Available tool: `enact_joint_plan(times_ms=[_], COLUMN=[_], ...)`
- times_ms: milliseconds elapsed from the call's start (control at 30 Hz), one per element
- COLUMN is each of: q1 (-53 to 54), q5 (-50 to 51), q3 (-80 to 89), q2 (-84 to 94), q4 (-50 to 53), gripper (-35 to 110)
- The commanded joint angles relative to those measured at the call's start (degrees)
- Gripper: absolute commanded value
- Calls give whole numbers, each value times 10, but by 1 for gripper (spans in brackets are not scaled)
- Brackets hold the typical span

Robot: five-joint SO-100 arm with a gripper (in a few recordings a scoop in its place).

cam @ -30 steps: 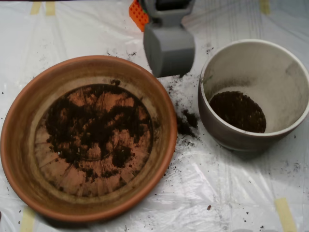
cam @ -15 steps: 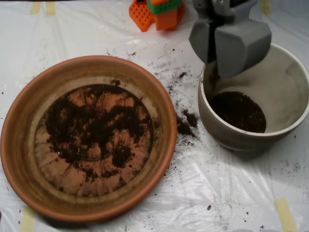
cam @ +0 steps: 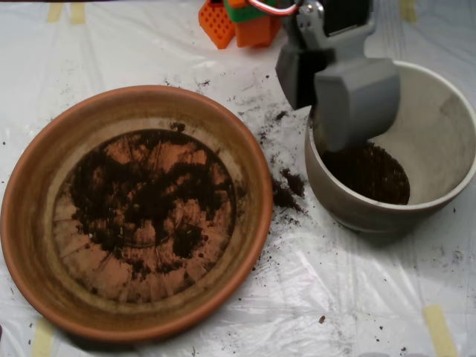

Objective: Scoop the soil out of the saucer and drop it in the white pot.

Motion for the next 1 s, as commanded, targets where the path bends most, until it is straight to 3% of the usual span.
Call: enact_joint_plan(times_ms=[0,200,433,700,967], q1=[73,245,396,481,468], q5=[50,75,54,13,-4], q3=[-5,105,192,207,255], q2=[76,85,-23,-153,-132], q4=[-15,-86,-165,-239,-265], gripper=[23,24,26,26,26])
